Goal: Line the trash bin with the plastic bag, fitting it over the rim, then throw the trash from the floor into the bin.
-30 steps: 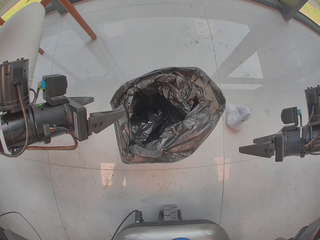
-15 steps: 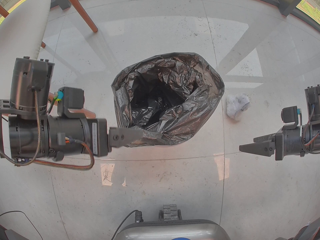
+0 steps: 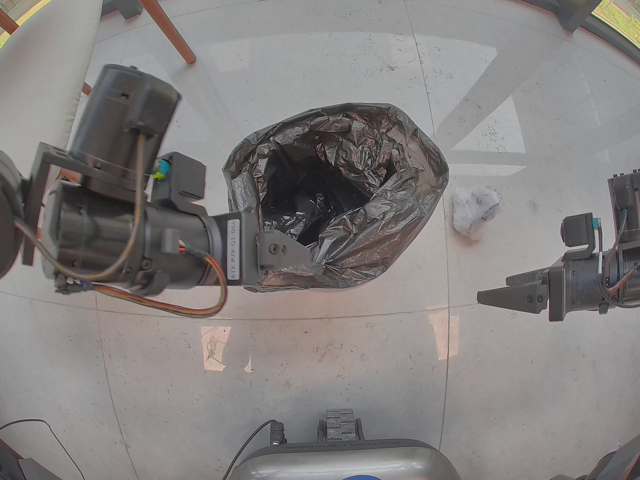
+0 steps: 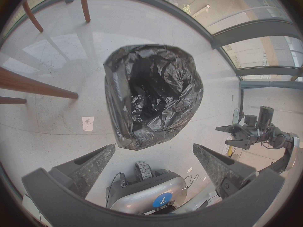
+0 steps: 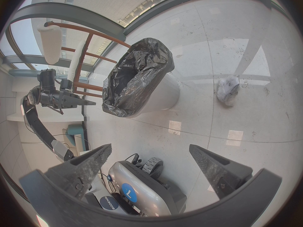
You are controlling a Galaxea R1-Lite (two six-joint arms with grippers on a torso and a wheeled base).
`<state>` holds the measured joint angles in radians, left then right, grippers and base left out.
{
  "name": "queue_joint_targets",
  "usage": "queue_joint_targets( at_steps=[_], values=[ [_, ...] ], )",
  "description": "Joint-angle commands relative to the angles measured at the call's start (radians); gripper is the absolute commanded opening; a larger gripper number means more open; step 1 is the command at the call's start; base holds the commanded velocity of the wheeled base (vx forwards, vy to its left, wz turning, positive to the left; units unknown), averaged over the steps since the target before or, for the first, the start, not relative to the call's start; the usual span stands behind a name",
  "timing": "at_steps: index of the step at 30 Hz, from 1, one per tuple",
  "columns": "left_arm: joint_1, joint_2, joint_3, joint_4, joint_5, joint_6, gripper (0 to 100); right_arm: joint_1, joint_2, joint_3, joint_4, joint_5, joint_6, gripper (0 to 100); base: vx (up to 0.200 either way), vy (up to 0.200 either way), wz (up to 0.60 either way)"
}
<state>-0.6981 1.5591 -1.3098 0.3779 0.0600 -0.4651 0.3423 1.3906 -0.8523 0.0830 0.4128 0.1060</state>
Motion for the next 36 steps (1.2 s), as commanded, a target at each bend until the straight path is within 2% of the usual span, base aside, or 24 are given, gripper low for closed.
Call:
queue_joint_targets(
  at_steps=[1, 15, 20, 29, 30, 36],
  values=[
    [-0.015, 0.093, -0.014, -0.002, 0.006, -0.004, 100, 0.0, 0.005, 0.001, 0.0, 0.001, 0.0, 100, 0.0, 0.0, 0.0],
    [0.011, 0.168, -0.052, 0.004, 0.077, -0.001, 100, 0.0, 0.007, 0.003, 0.0, 0.003, -0.002, 100, 0.0, 0.0, 0.0],
    [0.038, 0.2, -0.098, 0.01, 0.084, -0.004, 100, 0.0, 0.007, 0.001, 0.0, 0.003, -0.003, 100, 0.0, 0.0, 0.0],
    [0.038, 0.228, -0.117, 0.007, 0.104, -0.004, 100, 0.0, 0.01, 0.003, 0.0, 0.003, -0.003, 100, 0.0, 0.0, 0.0],
    [0.038, 0.228, -0.117, 0.007, 0.104, -0.004, 0, 0.0, 0.01, 0.003, 0.0, 0.003, -0.003, 100, 0.0, 0.0, 0.0],
    [0.038, 0.222, -0.118, 0.009, 0.109, -0.003, 0, 0.0, 0.01, 0.003, 0.0, 0.003, -0.003, 100, 0.0, 0.0, 0.0]
  ],
)
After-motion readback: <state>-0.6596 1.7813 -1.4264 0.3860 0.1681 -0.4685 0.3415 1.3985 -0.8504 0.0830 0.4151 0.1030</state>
